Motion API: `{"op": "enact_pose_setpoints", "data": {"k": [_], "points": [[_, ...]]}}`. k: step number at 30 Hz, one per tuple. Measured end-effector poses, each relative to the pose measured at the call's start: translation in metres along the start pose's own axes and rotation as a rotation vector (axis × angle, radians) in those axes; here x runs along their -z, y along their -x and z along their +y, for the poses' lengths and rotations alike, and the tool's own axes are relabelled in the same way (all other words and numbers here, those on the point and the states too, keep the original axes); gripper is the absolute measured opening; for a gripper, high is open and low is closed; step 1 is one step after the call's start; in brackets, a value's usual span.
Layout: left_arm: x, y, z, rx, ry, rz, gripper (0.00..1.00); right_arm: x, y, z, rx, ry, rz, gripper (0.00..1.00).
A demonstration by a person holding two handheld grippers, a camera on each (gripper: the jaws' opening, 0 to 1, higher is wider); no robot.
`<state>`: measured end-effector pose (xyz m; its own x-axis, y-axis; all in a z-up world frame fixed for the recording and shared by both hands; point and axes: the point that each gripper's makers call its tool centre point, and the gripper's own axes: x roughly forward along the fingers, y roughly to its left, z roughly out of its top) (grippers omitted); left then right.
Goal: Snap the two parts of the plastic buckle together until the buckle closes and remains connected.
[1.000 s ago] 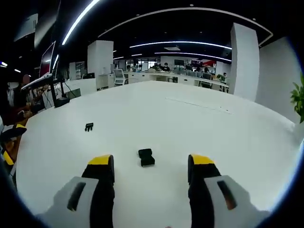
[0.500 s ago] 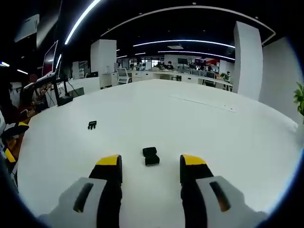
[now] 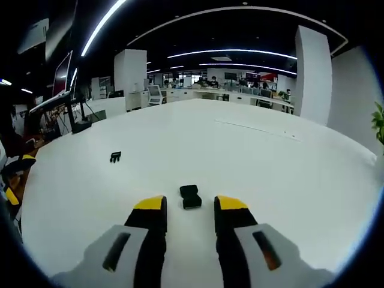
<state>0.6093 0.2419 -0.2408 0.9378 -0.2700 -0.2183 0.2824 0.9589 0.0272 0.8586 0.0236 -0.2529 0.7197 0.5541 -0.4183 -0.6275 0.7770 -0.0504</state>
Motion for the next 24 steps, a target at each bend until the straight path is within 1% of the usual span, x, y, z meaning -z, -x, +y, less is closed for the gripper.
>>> {"op": "enact_pose_setpoints", "data": {"k": [10, 13, 24], "points": [[-0.0004, 0.0000, -0.0007, 0.004, 0.001, -0.002, 0.78, 0.0001, -0.0025, 0.0032, -0.006, 0.004, 0.000, 0.27], [-0.0005, 0.0000, -0.0007, 0.004, 0.002, -0.003, 0.78, -0.0003, -0.0024, 0.0035, -0.001, 0.020, 0.001, 0.24], [-0.0009, 0.0000, -0.0006, 0.003, 0.003, -0.004, 0.78, -0.0010, -0.0039, 0.0071, -0.023, 0.019, -0.006, 0.17]]}}
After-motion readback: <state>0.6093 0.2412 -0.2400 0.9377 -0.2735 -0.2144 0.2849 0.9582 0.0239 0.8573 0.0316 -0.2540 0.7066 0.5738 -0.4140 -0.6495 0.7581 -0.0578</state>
